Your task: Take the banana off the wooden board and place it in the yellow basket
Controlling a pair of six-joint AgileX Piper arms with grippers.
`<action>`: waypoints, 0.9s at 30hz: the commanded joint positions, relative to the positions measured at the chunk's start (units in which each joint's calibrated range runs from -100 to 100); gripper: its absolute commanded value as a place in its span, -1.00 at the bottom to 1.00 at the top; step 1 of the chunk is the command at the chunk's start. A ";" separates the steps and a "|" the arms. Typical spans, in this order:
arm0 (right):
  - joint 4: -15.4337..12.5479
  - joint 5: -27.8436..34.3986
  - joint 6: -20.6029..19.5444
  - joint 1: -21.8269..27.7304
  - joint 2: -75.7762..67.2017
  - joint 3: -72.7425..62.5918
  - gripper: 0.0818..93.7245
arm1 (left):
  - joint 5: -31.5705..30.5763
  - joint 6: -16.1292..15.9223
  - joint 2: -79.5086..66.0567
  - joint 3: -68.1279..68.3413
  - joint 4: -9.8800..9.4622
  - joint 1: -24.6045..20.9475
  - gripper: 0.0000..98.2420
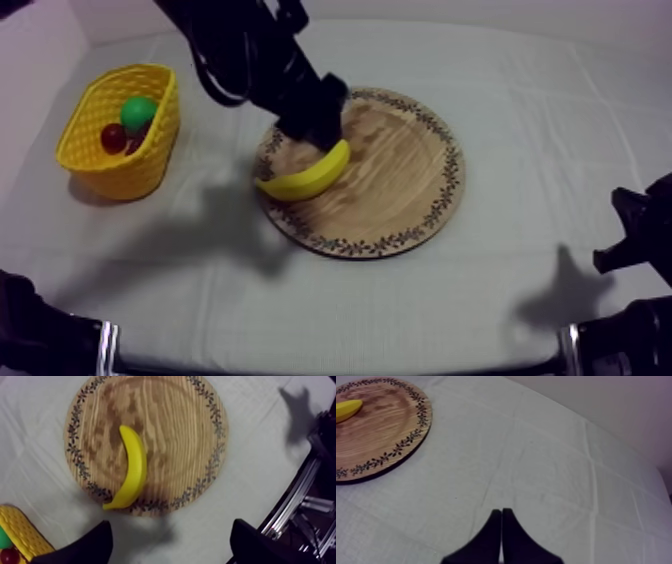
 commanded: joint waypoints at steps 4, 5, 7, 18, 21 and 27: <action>0.00 0.00 -0.01 -0.02 0.00 0.01 -0.99 | -2.79 -1.49 5.08 3.05 -0.22 -0.08 0.82; 0.00 0.00 -0.01 -0.02 0.00 0.01 -0.99 | -3.53 -1.80 6.17 3.69 -0.29 -0.13 0.82; 0.00 0.00 -0.01 -0.02 0.00 0.01 -0.99 | -4.95 -2.46 8.40 4.77 -0.39 -0.22 0.83; 0.00 0.00 -0.01 -0.02 0.00 0.01 -0.99 | -8.76 -5.61 19.83 5.51 -0.43 -1.72 0.89; 0.00 0.00 -0.01 -0.02 0.00 0.01 -0.99 | -9.50 -6.46 22.38 4.21 -0.55 -2.30 0.89; 0.00 0.00 -0.01 -0.02 0.00 0.01 -0.99 | -10.18 -8.03 27.21 0.61 -1.01 -3.12 0.88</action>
